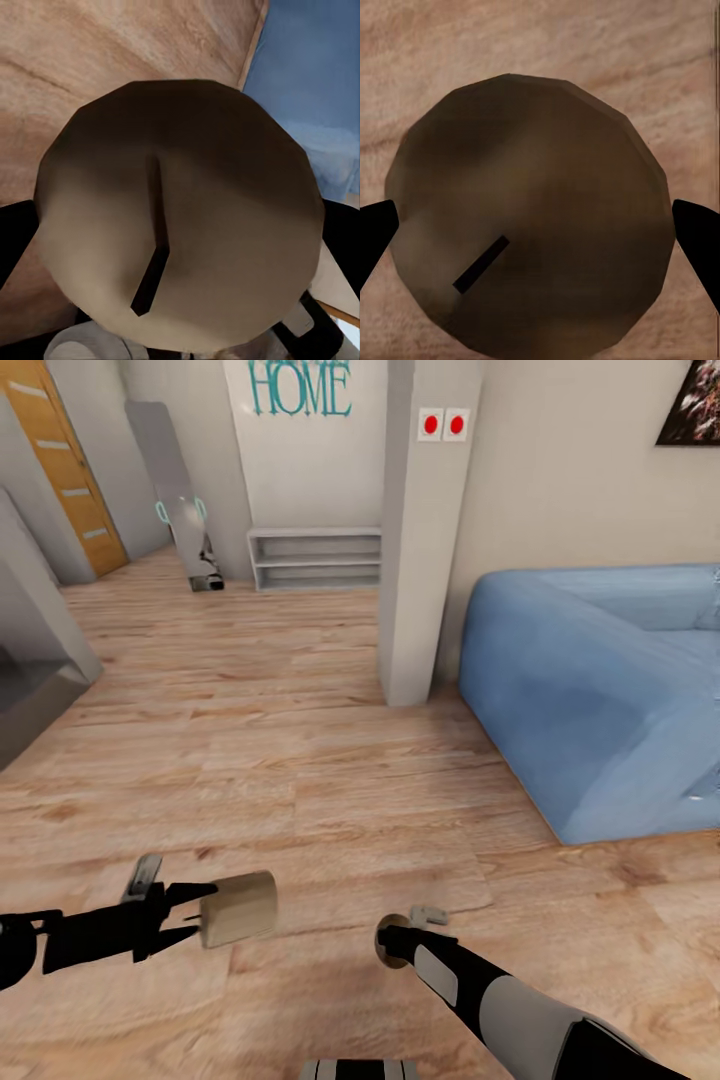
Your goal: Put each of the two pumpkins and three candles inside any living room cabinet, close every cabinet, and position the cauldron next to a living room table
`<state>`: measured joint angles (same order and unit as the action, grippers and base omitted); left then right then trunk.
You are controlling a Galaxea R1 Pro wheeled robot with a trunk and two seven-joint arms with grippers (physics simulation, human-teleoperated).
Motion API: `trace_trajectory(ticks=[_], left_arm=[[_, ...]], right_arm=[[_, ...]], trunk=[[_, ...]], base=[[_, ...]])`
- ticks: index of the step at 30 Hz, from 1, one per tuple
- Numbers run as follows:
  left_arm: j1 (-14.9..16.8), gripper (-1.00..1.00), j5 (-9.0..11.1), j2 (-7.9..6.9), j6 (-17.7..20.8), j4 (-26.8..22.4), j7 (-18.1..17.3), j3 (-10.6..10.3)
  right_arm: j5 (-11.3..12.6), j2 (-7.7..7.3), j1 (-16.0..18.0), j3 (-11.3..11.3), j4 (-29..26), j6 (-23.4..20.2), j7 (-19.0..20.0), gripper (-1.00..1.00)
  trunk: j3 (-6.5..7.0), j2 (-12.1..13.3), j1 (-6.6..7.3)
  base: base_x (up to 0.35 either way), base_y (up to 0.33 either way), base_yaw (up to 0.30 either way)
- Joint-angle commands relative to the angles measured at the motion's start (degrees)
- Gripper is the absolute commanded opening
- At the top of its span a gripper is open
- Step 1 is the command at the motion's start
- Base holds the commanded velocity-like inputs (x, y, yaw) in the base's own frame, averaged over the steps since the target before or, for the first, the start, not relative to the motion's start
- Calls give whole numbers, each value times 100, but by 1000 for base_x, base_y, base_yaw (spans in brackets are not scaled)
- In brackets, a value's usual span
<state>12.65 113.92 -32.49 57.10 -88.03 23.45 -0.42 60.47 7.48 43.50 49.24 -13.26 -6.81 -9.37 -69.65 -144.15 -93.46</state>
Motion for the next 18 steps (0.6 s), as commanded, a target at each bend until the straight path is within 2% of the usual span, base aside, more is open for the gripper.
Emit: trace_trajectory(ticks=[1, 7, 15, 18], left_arm=[[2, -100, 22, -3, -8, -4, 56, 10], [1, -100, -497, -1, -14, -3, 63, 177], [4, -100, -588, -3, -23, 111, 77, 303], [1, -100, -582, 1, -23, 130, 402, 431]], right_arm=[[41, -6, 4, 37, -10, -22, -41, -100], [49, -10, 4, 17, -10, -31, 59, -100], [78, -5, 2, 15, -10, -39, 66, -100], [79, -2, 1, 15, -10, -35, 73, -100]], trunk=[[22, 0, 3], [186, 8, 19], [408, 19, 39], [491, 23, 47]], base=[[-10, 0, -148], [-226, 0, -216], [-333, 0, -238], [-322, 0, -239]])
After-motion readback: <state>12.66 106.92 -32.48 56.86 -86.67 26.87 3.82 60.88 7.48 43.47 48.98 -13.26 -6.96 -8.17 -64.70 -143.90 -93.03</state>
